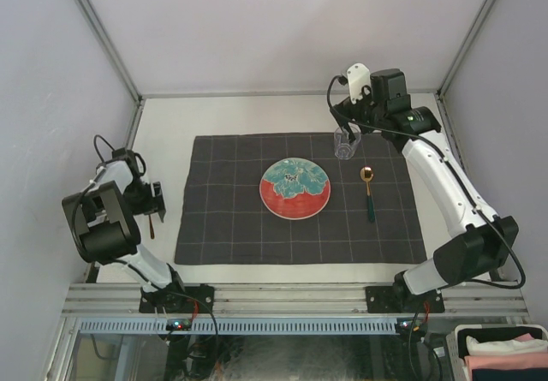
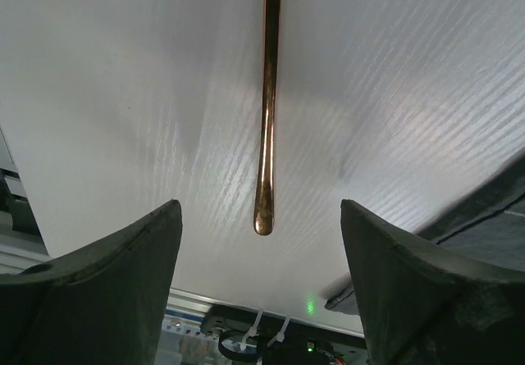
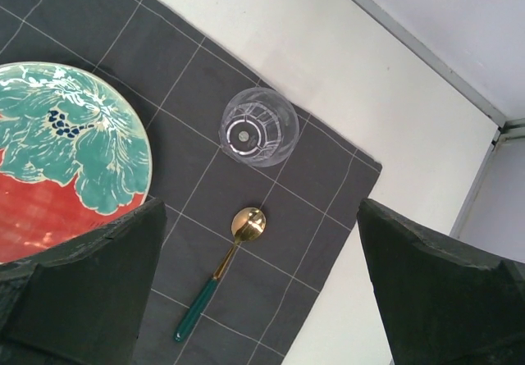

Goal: Set the dinner table for one person
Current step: Pick up the fork at the center of the board.

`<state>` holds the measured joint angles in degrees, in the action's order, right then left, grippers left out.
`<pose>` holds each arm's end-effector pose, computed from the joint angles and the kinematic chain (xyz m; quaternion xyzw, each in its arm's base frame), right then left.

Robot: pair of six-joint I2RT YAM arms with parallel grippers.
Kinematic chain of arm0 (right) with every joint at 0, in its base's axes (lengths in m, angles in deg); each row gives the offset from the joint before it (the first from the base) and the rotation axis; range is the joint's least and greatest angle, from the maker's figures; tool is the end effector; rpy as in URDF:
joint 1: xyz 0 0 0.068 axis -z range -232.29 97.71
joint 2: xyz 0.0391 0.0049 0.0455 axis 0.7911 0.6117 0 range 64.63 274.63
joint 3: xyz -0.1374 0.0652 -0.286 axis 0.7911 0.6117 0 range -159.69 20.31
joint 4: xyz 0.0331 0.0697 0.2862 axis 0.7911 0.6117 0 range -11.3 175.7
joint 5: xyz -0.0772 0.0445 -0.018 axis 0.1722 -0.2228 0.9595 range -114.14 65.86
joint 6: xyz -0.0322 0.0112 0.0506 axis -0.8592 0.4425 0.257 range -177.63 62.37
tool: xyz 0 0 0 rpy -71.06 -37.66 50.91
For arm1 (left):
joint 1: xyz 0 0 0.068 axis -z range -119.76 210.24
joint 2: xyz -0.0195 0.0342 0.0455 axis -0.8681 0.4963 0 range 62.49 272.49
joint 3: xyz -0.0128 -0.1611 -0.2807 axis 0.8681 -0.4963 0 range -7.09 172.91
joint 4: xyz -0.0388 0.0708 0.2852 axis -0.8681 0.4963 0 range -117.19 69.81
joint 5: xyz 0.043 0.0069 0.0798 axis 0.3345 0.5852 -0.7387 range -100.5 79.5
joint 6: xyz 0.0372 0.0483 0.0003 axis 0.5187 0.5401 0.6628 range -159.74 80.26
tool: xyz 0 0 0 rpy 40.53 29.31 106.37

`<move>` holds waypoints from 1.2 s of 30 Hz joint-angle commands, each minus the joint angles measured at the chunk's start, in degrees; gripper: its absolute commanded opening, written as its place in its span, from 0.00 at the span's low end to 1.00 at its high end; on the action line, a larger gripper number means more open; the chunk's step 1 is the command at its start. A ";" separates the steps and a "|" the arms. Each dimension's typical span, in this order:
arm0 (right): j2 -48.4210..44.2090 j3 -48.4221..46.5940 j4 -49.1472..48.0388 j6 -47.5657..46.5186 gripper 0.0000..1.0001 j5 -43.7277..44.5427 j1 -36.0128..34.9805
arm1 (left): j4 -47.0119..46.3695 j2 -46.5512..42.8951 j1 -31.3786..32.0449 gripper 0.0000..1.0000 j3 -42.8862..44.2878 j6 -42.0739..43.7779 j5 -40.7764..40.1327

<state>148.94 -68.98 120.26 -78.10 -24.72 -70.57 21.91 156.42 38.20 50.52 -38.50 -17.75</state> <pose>0.3421 0.1136 0.4414 -0.2985 0.8419 -0.0041 0.4495 0.2889 0.1231 0.1917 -0.1825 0.9804 0.0699 0.0262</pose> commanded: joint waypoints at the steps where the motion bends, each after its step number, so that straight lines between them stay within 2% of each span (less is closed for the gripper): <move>1: 0.39 -3.01 0.34 -1.28 1.00 1.54 -0.46 | -2.92 0.98 -0.75 0.81 2.48 2.37 0.19; 8: 0.89 -3.32 0.45 -1.62 1.00 1.81 -1.55 | -4.39 3.78 -1.08 0.71 1.89 3.17 0.79; 20: 0.71 -3.34 1.06 -1.96 1.00 2.20 -3.06 | -5.86 6.95 -1.76 0.47 4.56 4.47 2.97; 30: -0.35 -1.88 0.67 -2.64 1.00 2.66 -3.71 | -5.02 9.87 -1.99 0.44 9.20 6.71 1.84; 32: -0.70 -1.55 0.63 -2.69 1.00 2.85 -3.94 | -4.87 10.38 -2.34 0.38 9.57 7.00 2.58; 36: -0.82 -1.40 0.62 -2.88 1.00 3.10 -4.22 | -4.98 10.46 -3.01 0.17 9.63 7.21 5.23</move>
<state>150.15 -70.16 122.23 -80.02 -22.65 -74.13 20.88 166.06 36.56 58.49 -32.78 -13.55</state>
